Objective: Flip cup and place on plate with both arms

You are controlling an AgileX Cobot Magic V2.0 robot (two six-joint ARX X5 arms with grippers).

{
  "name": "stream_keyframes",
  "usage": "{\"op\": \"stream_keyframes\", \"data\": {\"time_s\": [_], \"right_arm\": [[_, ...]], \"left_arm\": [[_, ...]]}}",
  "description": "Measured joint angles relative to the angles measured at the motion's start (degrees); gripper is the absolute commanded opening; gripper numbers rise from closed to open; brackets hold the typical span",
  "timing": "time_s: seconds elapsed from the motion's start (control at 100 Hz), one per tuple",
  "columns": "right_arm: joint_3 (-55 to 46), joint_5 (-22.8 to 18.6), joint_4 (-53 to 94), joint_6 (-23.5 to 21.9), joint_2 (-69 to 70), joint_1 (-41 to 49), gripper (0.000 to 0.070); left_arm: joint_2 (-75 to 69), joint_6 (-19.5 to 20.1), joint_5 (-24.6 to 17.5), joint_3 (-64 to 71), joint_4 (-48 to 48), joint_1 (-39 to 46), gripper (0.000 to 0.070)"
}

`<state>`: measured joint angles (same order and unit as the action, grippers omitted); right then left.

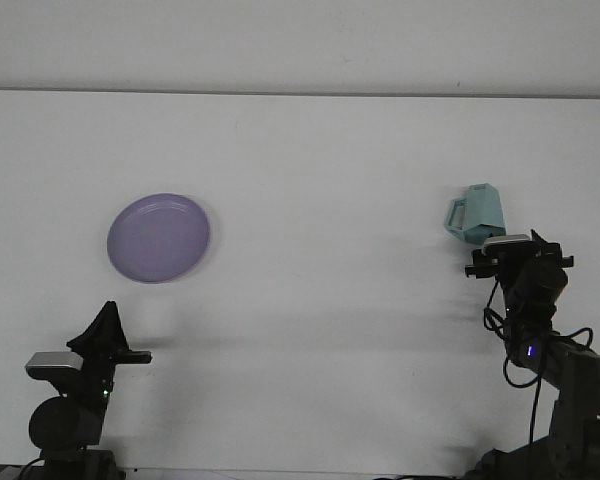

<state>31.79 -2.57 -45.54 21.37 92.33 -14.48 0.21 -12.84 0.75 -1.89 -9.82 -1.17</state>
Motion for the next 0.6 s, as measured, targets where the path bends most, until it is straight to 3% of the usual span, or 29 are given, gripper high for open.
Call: {"op": "stream_keyframes", "data": {"time_s": [0.54,0.6], "right_arm": [[14.6,-4.02,-3.89,1.18,16.94,-0.83,0.048],[15.85,-4.79,-3.89,1.33,17.81,-0.85,0.0428]], "left_arm": [[0.0,0.31,0.02,0.0,0.02,0.0,0.0013],[0.0,0.37,0.0,0.0,0.02,0.0,0.0013]]}}
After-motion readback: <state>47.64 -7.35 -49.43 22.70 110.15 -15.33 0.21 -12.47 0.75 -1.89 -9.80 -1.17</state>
